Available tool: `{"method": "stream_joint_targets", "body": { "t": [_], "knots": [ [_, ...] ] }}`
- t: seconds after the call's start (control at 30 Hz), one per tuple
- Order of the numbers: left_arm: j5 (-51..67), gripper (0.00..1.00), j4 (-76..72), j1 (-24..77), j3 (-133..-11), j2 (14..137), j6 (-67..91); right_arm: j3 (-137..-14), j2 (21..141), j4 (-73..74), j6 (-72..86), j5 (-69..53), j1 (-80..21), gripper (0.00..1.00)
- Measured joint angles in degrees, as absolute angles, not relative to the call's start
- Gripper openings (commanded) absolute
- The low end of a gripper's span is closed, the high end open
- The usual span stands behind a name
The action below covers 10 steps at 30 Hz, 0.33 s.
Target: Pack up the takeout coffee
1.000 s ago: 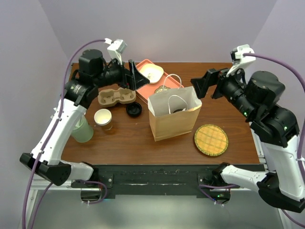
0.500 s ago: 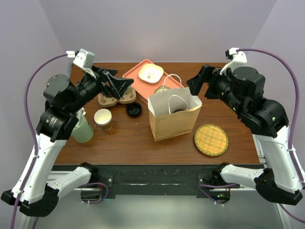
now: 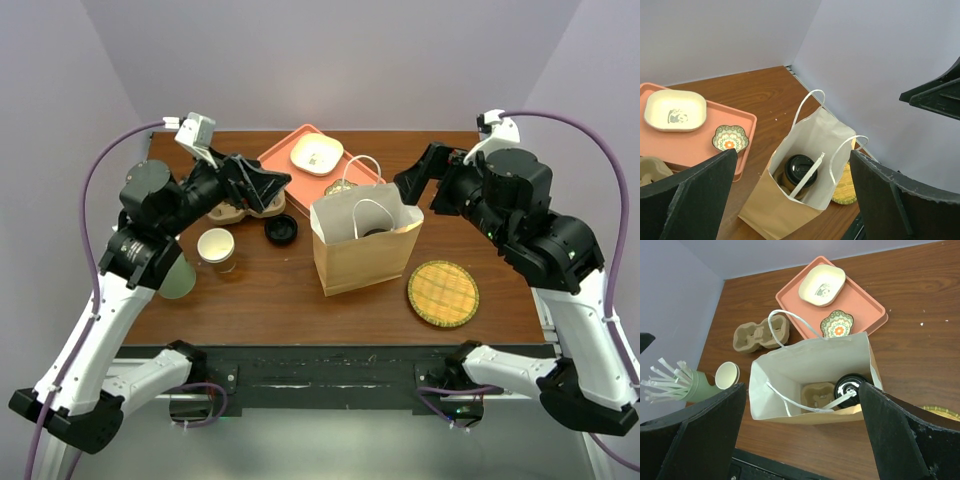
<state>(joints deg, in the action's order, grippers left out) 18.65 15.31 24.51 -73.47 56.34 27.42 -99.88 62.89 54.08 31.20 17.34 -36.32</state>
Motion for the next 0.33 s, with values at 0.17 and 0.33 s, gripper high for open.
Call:
{"method": "stream_joint_targets", "body": {
  "t": [0.17,0.33],
  "knots": [
    [19.0,1.0,14.0,24.5,-73.5,55.5,27.9,-99.8,62.8,54.0,31.6,17.4,-36.3,0.99],
    [19.4,1.0,13.8,24.5,-73.5,55.2,28.1,-99.5,62.6,54.0,31.6,17.5,-36.3,0.99]
  ]
}}
